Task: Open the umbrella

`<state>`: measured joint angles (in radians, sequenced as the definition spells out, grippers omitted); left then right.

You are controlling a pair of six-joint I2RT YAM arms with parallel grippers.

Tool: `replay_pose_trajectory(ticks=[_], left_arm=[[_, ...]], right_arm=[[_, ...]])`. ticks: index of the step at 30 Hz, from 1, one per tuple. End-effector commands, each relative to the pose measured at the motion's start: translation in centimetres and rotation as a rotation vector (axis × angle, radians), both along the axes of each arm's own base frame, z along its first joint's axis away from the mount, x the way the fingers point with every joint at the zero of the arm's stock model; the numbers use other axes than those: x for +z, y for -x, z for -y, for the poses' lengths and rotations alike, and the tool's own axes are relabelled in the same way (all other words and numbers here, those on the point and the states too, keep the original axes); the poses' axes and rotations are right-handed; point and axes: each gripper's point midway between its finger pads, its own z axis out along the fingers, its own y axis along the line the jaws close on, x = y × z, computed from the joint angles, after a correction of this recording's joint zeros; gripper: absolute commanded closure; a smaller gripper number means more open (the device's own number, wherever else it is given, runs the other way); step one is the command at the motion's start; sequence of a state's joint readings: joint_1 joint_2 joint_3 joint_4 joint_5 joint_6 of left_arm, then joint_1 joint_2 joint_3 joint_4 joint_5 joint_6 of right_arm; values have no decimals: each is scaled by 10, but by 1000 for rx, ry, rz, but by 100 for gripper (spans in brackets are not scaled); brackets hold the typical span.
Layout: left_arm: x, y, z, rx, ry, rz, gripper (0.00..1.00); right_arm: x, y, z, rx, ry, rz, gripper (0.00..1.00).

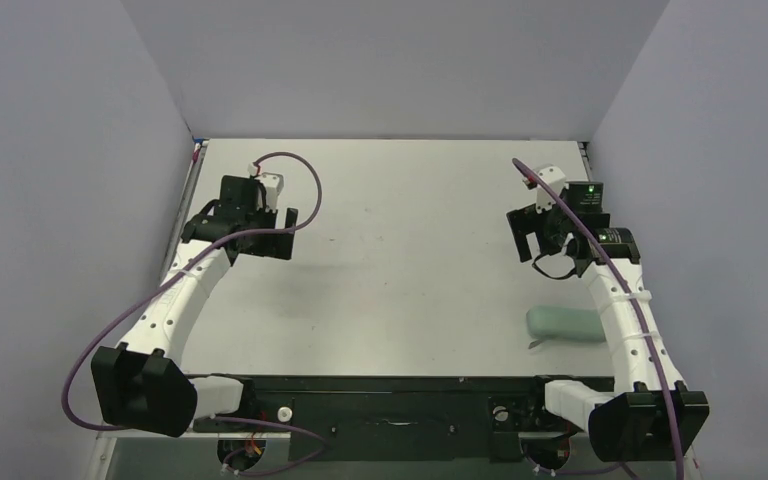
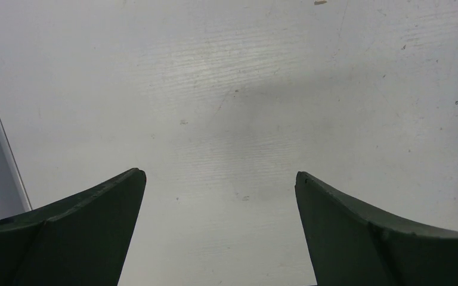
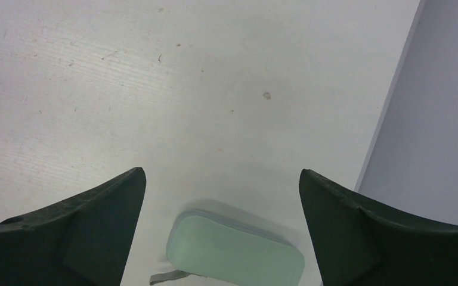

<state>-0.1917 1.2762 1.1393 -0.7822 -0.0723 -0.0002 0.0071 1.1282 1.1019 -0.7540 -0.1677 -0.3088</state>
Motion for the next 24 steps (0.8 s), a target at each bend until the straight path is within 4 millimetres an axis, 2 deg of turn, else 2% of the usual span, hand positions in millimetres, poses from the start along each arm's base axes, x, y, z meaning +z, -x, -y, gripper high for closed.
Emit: replay_pose_trajectory(ticks=[1,2,3,4,5,6,7,8,10,14,18,19,21,24], left_arm=[[39,-21,11,-28,34,128,3],[43,-21,13,-50,35,124,3],[41,-22,14,-72,26,110,3],[43,-22,16,-88,34,104,3],[44,-23,17,-98,33,102,3],[44,-24,18,-103,35,106,3],[45,-23,18,-106,35,115,3],[48,-26,22,-118,54,140,3],[54,-28,25,-115,78,182,3],[59,-26,32,-119,128,225,3],[56,-25,38,-133,164,253,3],[49,-22,39,-139,169,244,3],[48,-20,44,-160,189,255,3],[46,-17,50,-194,206,254,3]], right_arm=[[30,-2,3,10,24,23,3],[32,-1,8,14,55,5,3],[24,12,19,25,113,-70,2],[21,14,27,19,141,-115,3],[11,30,39,11,158,-210,4],[4,34,46,0,159,-270,5],[-5,51,59,-33,151,-355,5],[-13,58,66,-54,147,-413,5],[-26,82,96,-172,117,-503,5],[-45,117,132,-328,100,-598,5],[-63,129,147,-417,120,-629,5],[-69,131,146,-415,116,-641,5],[-78,134,142,-380,106,-669,5],[-90,140,136,-237,116,-723,6]])
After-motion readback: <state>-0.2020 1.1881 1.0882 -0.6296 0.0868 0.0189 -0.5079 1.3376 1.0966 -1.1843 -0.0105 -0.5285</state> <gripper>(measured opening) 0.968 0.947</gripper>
